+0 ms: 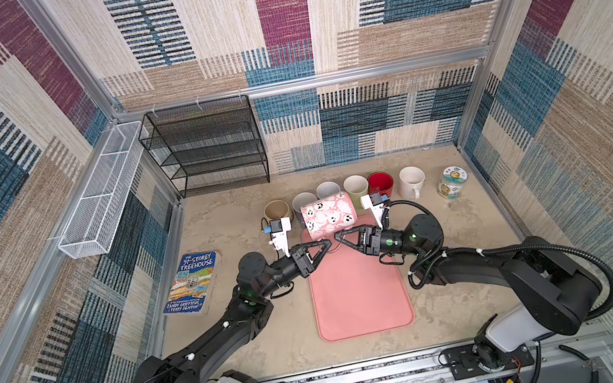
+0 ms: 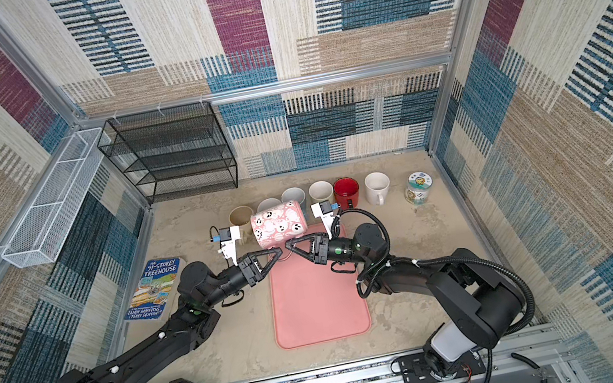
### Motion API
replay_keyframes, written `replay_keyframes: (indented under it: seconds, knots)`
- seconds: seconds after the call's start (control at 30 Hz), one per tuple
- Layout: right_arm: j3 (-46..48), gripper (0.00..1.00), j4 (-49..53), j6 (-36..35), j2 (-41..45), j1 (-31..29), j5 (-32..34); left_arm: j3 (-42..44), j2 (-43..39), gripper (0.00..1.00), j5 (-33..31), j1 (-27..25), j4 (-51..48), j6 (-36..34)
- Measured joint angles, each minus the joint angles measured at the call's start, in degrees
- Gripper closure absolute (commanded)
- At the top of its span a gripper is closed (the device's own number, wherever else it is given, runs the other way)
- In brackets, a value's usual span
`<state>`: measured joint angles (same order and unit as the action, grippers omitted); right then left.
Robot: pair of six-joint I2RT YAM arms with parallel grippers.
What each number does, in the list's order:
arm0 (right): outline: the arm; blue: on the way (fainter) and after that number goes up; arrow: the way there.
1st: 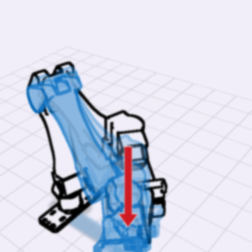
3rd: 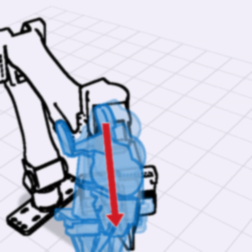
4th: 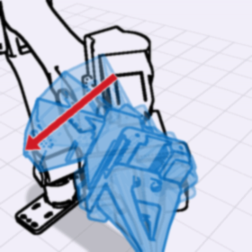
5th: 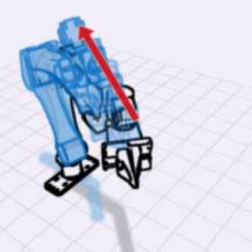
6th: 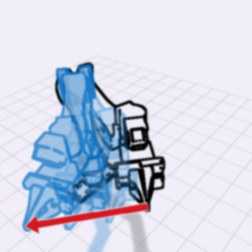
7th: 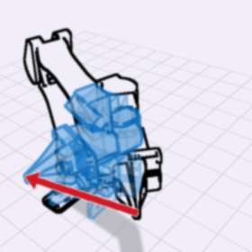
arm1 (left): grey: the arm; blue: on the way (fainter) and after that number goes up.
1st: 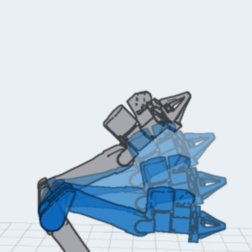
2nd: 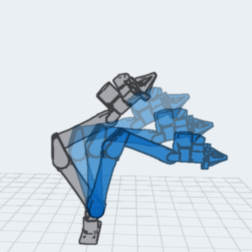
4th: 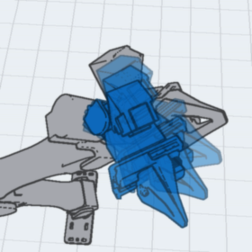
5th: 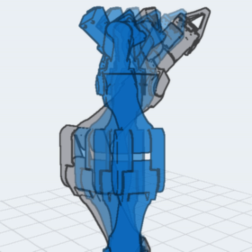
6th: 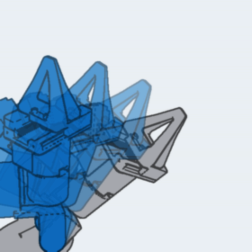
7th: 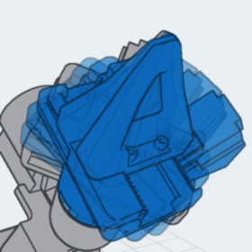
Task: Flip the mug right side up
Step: 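Close the left gripper on the pink mug rim while the right holds it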
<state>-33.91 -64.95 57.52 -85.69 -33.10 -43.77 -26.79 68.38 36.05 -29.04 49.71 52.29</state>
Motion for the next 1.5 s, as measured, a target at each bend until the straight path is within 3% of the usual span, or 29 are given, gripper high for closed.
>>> replay_keyframes:
  seconds: [0.13, 0.27, 0.4, 0.6, 0.73, 1.07, 1.5]
  knots:
    - [-0.31, 0.87, 2.29, -1.11, 0.66, -0.33, -0.81, 1.88, -2.36, 1.0, -0.72, -0.11, -0.37, -0.02]
    - [0.76, 0.62, 2.51, -2.25, 1.42, -0.52, -2.14, 3.3, -6.21, 1.0, -0.7, -0.31, -3.48, -1.38]
    - [1.84, 0.37, 2.36, -3.3, 0.87, -0.2, -1.18, 4.22, -11.47, 1.0, -5.92, -0.02, -10.19, -3.02]
    - [-0.52, 0.16, 6.54, -6.95, 0.11, -0.31, -1.7, 3.8, -19.63, 1.0, -11.91, 0.02, -22.88, -6.86]
    - [-1.73, 0.11, 11.15, -11.37, 0.98, -0.24, -0.63, 2.73, -23.8, 1.0, -14.86, 0.02, -31.34, -9.42]
    - [-2.84, 0.1, 21.27, -19.21, 3.48, -0.17, 0.63, -5.03, -28.04, 1.0, -22.16, 0.04, -54.16, -17.59]
    - [-3.56, 0.09, 27.91, -24.63, 4.35, -0.13, 0.92, -8.09, -23.74, 1.0, -26.75, 0.04, -61.99, -20.55]
